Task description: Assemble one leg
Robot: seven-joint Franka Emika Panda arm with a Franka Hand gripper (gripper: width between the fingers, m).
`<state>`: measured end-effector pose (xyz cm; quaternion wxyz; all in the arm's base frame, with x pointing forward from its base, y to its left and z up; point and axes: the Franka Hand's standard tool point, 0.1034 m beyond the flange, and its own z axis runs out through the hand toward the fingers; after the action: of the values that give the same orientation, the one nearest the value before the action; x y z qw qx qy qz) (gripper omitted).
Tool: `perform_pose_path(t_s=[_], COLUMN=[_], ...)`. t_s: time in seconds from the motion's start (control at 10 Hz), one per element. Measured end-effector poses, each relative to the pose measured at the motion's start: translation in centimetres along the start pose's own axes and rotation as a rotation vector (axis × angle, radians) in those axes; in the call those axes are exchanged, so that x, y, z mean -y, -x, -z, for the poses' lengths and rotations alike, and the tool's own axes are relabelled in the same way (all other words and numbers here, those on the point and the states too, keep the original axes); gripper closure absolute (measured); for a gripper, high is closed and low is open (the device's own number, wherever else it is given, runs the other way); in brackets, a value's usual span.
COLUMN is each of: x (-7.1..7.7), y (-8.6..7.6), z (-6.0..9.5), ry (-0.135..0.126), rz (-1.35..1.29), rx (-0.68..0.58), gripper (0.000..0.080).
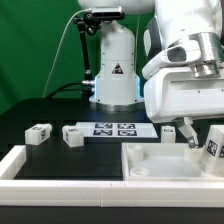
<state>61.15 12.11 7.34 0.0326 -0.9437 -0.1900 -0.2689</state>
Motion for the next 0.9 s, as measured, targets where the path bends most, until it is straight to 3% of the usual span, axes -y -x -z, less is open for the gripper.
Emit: perform_pose_path(t_s=[0.4, 0.6, 0.8, 0.9], x=[0.0, -0.5, 0.0, -0.5], y=[-0.1, -1.9, -2.4, -2.6], z=[0.1, 2.1, 2.1, 1.8], ry=[-0.004, -0.003, -0.027, -0.022], rz=[0.001, 0.010, 0.015, 0.027], rx=[0.014, 0.025, 0.085, 0.074], gripper=[0.0151, 0.0151, 0.0151, 0.0151])
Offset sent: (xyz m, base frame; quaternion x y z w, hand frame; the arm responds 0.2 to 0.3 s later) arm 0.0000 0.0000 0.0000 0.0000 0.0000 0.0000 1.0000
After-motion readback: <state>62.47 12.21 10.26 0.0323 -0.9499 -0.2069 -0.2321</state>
